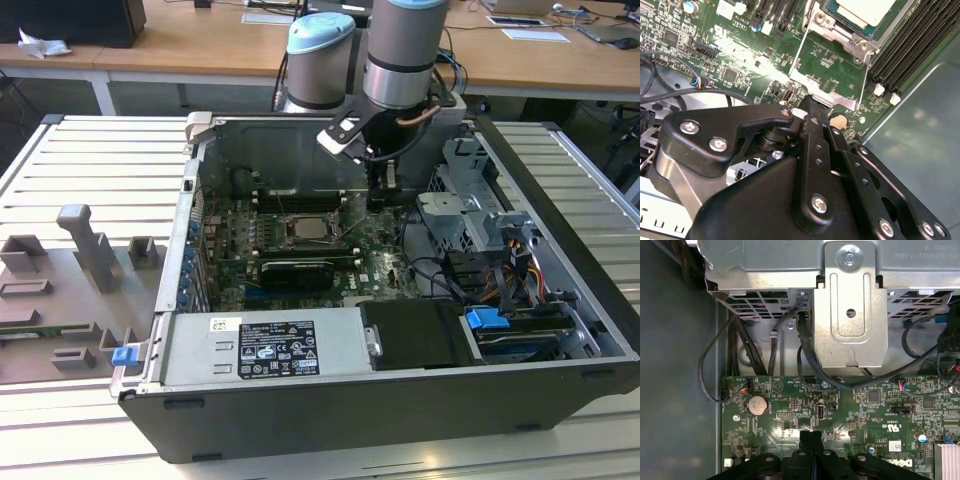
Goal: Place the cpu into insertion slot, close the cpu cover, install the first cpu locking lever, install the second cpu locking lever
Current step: 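Close the cpu cover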
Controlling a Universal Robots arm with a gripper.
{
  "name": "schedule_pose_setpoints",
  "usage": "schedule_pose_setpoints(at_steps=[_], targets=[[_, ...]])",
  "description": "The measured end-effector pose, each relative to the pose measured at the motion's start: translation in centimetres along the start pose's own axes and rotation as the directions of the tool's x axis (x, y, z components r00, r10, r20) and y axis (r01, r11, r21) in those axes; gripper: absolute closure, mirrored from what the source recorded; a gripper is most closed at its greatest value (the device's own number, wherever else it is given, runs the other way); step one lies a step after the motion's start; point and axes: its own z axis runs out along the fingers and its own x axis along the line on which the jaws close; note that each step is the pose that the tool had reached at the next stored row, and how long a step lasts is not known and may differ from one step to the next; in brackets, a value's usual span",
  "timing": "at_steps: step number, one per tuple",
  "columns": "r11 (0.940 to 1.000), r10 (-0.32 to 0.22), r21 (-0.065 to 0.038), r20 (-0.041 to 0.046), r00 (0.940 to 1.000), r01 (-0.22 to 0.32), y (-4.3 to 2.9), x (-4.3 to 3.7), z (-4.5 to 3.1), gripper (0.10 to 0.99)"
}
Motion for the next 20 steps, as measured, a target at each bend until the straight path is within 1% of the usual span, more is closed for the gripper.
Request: schedule_pose_setpoints(at_steps=[4, 6, 16, 20], targets=[[1.0, 0.0, 0.0, 0.0, 1.0, 0.0, -0.13, 0.0, 0.0, 0.98], [1.0, 0.0, 0.0, -0.0001, 1.0, 0.0, -0.47, 0.0, -0.05, 0.98], [1.0, 0.0, 0.0, -0.0001, 1.0, 0.0, -1.55, -0.02, -0.11, 0.98], [1.0, 0.0, 0.0, 0.0, 1.0, 0.0, -2.13, -0.02, -0.13, 0.98]])
